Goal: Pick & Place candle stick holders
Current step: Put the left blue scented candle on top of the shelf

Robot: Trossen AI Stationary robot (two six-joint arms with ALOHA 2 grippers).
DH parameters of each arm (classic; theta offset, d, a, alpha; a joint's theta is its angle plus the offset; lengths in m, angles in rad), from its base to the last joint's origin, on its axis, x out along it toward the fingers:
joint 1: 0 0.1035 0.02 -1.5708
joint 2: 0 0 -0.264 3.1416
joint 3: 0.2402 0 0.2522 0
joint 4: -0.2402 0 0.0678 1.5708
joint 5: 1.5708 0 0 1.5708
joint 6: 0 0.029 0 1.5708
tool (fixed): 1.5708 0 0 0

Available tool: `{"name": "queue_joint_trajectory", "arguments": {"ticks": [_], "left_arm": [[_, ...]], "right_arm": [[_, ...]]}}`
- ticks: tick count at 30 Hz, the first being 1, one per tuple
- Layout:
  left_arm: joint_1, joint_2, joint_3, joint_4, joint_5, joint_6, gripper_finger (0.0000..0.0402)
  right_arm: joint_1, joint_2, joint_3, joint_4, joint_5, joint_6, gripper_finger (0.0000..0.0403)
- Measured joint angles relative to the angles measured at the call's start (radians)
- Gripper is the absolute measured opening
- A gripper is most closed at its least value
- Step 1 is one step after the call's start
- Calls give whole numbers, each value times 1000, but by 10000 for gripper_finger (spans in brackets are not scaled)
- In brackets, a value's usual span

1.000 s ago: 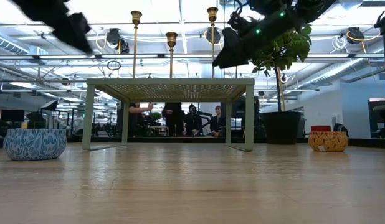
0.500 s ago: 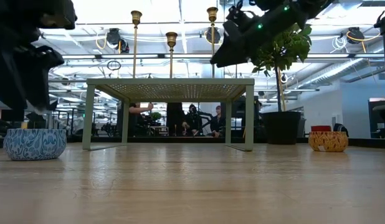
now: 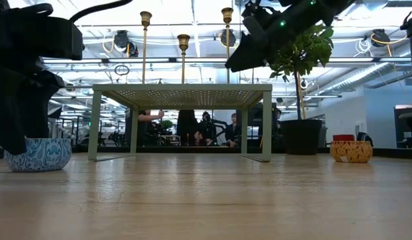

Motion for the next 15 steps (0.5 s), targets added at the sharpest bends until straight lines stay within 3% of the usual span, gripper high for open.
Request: {"name": "queue_joint_trajectory", "arguments": {"ticks": [4, 15], "left_arm": [[0, 4, 0, 4, 0, 6, 194], [1, 4, 0, 3, -21, 18, 60]], "right_arm": [[16, 0, 0, 1, -1, 0, 201], [19, 0, 0, 2, 0, 0, 201]]}}
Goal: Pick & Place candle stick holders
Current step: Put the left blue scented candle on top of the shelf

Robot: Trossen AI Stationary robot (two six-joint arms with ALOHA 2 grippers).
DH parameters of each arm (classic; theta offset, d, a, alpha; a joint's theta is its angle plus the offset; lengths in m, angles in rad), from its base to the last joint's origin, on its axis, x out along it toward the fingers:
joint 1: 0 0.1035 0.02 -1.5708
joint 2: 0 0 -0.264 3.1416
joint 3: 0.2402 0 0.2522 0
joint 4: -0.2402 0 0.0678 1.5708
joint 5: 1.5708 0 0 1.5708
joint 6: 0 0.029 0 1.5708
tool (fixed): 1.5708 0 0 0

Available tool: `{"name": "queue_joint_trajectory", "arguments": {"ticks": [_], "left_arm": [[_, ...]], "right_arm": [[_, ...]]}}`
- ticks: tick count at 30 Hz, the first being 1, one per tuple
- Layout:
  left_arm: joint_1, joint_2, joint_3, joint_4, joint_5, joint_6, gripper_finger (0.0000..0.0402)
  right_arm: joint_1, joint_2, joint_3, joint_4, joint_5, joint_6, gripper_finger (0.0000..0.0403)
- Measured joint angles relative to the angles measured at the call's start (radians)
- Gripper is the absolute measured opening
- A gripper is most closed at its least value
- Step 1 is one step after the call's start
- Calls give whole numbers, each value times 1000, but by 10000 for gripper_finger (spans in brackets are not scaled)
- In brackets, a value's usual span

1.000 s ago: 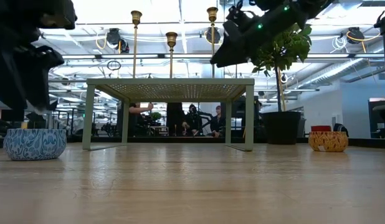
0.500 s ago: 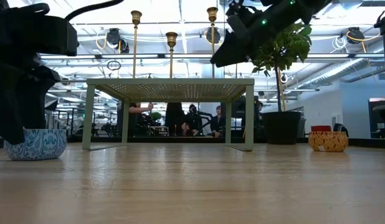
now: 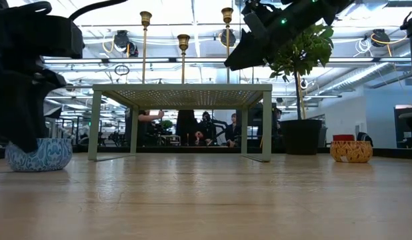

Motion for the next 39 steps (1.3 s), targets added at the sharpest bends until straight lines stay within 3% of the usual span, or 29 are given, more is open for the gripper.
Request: {"name": "queue_joint_trajectory", "arguments": {"ticks": [6, 14, 23, 35, 39], "left_arm": [[0, 0, 0, -7, -5, 11, 8], [2, -33, -1, 8, -6, 11, 6], [68, -183, 54, 29, -73, 89, 6], [381, -273, 303, -147, -51, 209, 4], [517, -273, 328, -223, 50, 219, 9]], "right_arm": [[0, 0, 0, 0, 0, 0, 201], [3, 0, 0, 0, -2, 0, 201], [29, 0, 0, 1, -3, 2, 201], [77, 0, 0, 1, -3, 2, 201], [91, 0, 0, 1, -3, 1, 201]]}}
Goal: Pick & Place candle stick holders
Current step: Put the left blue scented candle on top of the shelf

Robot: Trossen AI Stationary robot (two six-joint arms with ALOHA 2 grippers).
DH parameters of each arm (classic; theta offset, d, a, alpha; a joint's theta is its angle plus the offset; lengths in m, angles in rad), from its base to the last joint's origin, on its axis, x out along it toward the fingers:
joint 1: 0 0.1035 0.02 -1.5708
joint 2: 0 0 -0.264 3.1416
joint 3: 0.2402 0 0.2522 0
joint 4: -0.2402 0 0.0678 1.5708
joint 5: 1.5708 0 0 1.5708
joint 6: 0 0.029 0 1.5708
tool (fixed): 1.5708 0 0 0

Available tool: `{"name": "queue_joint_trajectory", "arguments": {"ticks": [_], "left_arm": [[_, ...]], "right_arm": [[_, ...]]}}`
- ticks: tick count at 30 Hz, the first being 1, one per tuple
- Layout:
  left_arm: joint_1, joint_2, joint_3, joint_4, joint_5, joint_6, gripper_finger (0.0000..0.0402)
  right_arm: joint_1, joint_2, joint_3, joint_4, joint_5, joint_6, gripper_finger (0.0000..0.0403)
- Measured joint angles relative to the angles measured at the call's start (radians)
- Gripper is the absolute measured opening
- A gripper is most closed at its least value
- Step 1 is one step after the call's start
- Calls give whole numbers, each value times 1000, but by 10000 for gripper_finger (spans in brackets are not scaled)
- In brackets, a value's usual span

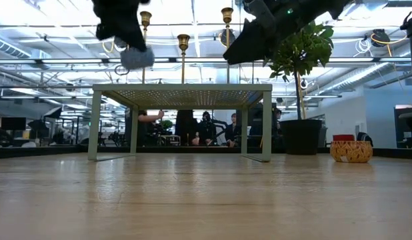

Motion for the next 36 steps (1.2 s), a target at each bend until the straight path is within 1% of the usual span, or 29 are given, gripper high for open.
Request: {"name": "queue_joint_trajectory", "arguments": {"ticks": [3, 7, 10, 14, 21, 30, 32, 36], "left_arm": [[90, 3, 0, -42, 77, 5, 6], [176, 13, 0, -68, 148, 9, 8], [217, 10, 0, -69, 187, 23, 12], [248, 11, 0, -71, 230, 30, 4], [272, 11, 0, -119, 237, 25, 22], [275, 11, 0, -112, 237, 30, 5], [275, 11, 0, -111, 237, 30, 13], [275, 11, 0, -112, 236, 30, 45]], "right_arm": [[6, 0, 0, 0, 0, 0, 201], [7, 0, 0, 0, 0, 0, 201], [7, 0, 0, 0, 0, 0, 201], [7, 0, 0, 0, 0, -1, 201], [7, 0, 0, 0, 0, -5, 201], [7, 0, 0, 0, 0, -5, 201], [7, 0, 0, 0, 0, -5, 201], [7, 0, 0, 0, 0, -5, 201]]}}
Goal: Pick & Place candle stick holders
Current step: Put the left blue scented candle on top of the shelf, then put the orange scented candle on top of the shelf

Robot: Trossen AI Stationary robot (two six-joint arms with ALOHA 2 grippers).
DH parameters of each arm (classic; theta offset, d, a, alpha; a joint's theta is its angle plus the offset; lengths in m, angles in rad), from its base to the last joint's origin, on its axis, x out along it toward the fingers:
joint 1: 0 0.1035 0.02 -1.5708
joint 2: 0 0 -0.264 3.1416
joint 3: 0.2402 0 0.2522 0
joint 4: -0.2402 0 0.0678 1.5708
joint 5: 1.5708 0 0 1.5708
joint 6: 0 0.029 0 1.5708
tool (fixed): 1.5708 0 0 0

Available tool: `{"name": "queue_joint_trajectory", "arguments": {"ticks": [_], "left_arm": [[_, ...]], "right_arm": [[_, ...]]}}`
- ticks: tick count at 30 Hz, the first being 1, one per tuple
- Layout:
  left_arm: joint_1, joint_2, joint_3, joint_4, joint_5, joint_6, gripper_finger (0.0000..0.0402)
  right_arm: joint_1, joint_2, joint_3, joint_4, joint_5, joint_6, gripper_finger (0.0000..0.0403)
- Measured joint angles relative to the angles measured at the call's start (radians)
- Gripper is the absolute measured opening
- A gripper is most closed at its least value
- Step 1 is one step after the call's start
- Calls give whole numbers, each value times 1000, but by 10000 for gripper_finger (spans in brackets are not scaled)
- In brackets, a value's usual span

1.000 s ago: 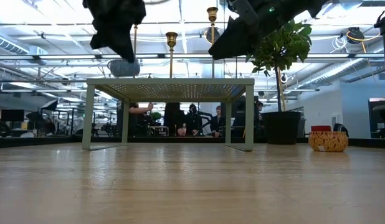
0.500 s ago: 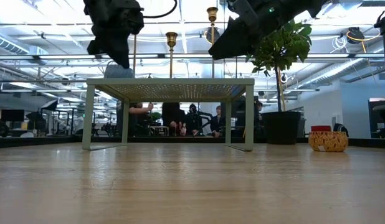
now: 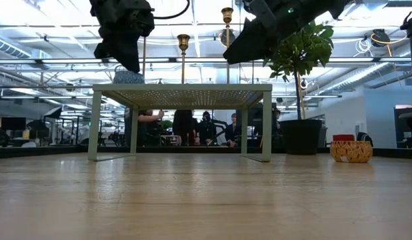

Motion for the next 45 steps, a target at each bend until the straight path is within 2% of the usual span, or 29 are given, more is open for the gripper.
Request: {"name": "queue_joint_trajectory", "arguments": {"ticks": [4, 9, 19, 29, 37, 40, 45], "left_arm": [[0, 0, 0, 0, -3, 0, 79], [-4, -8, 0, 0, -2, 3, 100], [-31, -57, -2, 29, -2, 74, 104], [-107, -101, 0, 218, -3, 279, 104], [-179, -84, -30, 301, -50, 374, 104], [-195, -68, -38, 318, -56, 375, 104], [-220, -35, -52, 355, -73, 365, 104]], "right_arm": [[3, 0, 0, 0, 1, 0, 201], [35, -19, 2, -18, 0, 0, 201], [194, -86, 2, -266, -1, 74, 201], [381, -93, 1, -494, 4, 174, 201], [413, -92, -7, -774, 181, 462, 200], [398, -92, -44, -848, 212, 565, 194], [348, -92, -148, -842, 211, 669, 169]]}}
